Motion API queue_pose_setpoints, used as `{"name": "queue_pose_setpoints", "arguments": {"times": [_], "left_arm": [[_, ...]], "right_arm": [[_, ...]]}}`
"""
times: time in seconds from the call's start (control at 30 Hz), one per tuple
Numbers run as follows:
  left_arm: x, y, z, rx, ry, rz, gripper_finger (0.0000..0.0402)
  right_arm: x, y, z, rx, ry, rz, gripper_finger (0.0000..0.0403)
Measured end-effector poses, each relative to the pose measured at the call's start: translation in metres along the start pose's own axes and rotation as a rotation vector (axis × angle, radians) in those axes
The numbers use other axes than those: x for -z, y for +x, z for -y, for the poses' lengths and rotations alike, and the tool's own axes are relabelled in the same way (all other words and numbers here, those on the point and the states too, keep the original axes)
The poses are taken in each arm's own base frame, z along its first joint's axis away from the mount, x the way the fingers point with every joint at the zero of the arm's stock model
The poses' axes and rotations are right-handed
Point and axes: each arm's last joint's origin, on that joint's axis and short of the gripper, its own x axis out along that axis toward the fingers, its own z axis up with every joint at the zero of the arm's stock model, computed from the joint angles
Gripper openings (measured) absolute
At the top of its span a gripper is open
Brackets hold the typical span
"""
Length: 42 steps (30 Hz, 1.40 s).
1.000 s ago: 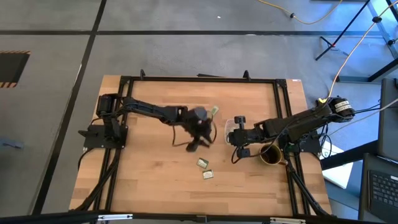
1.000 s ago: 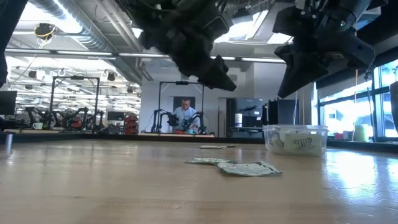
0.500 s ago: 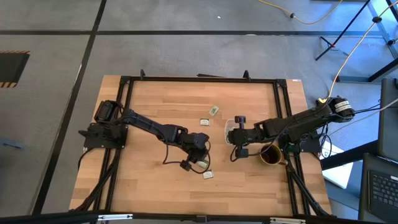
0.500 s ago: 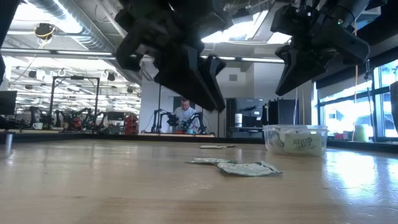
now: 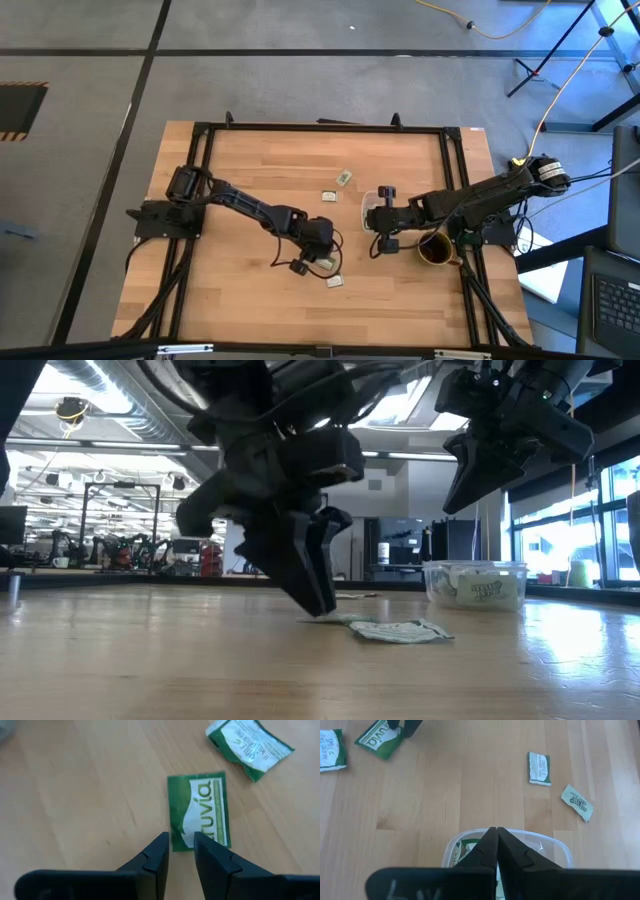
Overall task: Pick and place items into bin
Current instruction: Put the truvia packet into the transparent bin
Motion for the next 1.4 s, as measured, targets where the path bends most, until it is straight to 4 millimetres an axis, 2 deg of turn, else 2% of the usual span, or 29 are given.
{"name": "queue_pose_setpoints", "arguments": {"times": [0.2,0.5,0.73,0.83,1.03,1.17,1.4], "left_arm": [[0.002,0.008,-0.001,0.009,-0.003,-0.006,0.0056],[0.004,0.008,-0.003,0.004,-0.009,-0.018,0.0007],[0.006,-0.006,-0.009,-0.029,-0.025,-0.038,0.0002],[0.000,-0.020,-0.015,-0.121,-0.029,-0.015,0.0001],[-0.006,-0.039,-0.024,-0.417,0.020,-0.046,0.0001],[-0.012,-0.047,-0.027,-0.622,0.051,-0.065,0.0002],[-0.026,-0.054,-0.025,-0.904,0.158,-0.073,0.0001]], "right_arm": [[0.000,0.000,0.000,0.000,0.000,0.001,0.0009],[0.000,0.000,0.000,0.000,0.000,0.000,0.0009],[-0.005,0.000,0.000,-0.008,0.011,0.044,0.0010],[-0.008,0.000,-0.001,-0.016,0.047,0.082,0.0010],[-0.012,0.000,0.000,-0.035,0.127,0.117,0.0015],[-0.012,0.000,0.001,-0.034,0.127,0.118,0.0051],[-0.018,0.001,0.006,-0.022,0.130,0.167,0.0156]]}}
